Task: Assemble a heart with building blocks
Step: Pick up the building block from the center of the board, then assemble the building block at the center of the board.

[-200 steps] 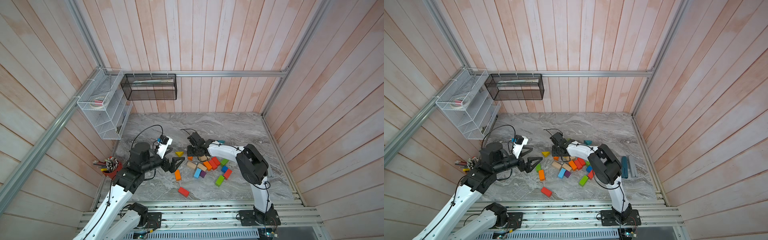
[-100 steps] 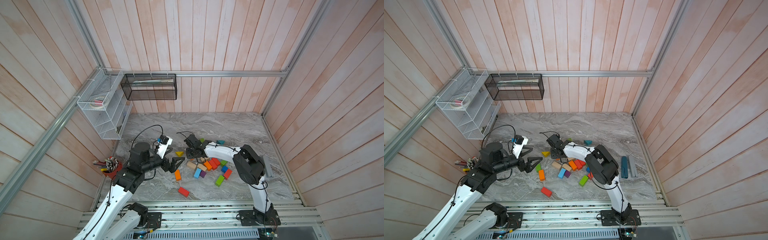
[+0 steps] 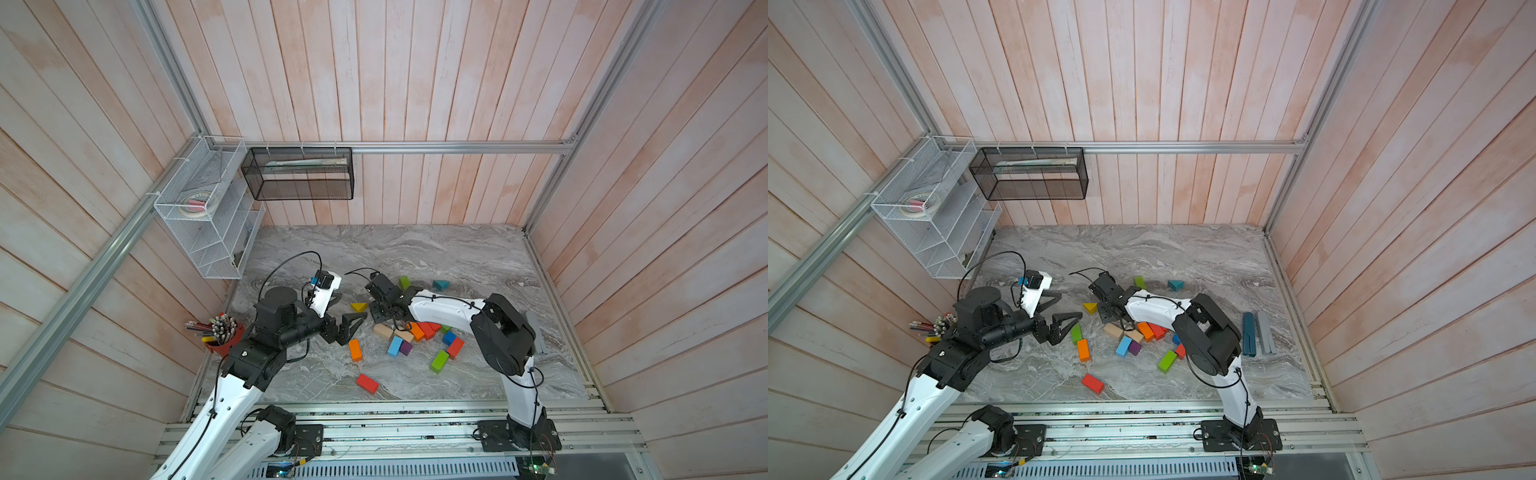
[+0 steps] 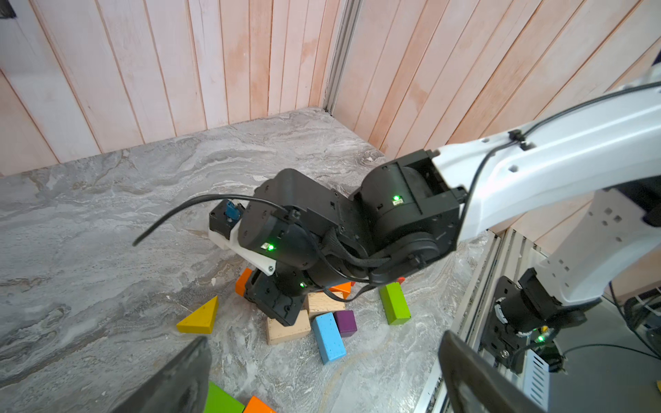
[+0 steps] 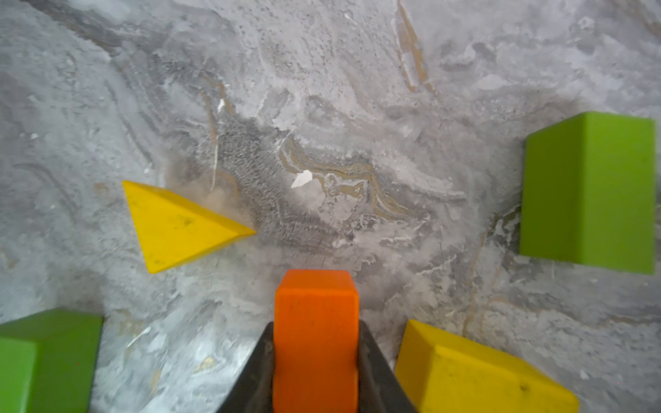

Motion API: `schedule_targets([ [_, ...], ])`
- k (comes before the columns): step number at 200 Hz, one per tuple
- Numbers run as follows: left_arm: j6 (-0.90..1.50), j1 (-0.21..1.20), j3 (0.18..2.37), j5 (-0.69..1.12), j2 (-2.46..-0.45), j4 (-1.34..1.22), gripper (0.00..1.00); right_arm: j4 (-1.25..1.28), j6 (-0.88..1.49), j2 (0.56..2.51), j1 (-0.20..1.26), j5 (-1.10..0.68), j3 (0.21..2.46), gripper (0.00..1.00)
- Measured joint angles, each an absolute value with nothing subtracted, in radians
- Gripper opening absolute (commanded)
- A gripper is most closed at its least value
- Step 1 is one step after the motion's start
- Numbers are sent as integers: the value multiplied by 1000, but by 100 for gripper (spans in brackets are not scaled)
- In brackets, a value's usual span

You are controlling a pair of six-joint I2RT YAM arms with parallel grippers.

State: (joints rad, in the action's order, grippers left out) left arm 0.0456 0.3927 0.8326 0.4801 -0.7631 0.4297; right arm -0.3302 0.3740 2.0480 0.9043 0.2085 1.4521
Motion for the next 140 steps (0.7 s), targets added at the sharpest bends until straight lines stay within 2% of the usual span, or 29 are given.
schedule_targets([
  [75,73,393,852,454,-679,537,100,-287,200,1979,954,152,1497,25],
  [140,141,430,926,498,-641,653,100,-308,119,2141,997,91,1754,25],
])
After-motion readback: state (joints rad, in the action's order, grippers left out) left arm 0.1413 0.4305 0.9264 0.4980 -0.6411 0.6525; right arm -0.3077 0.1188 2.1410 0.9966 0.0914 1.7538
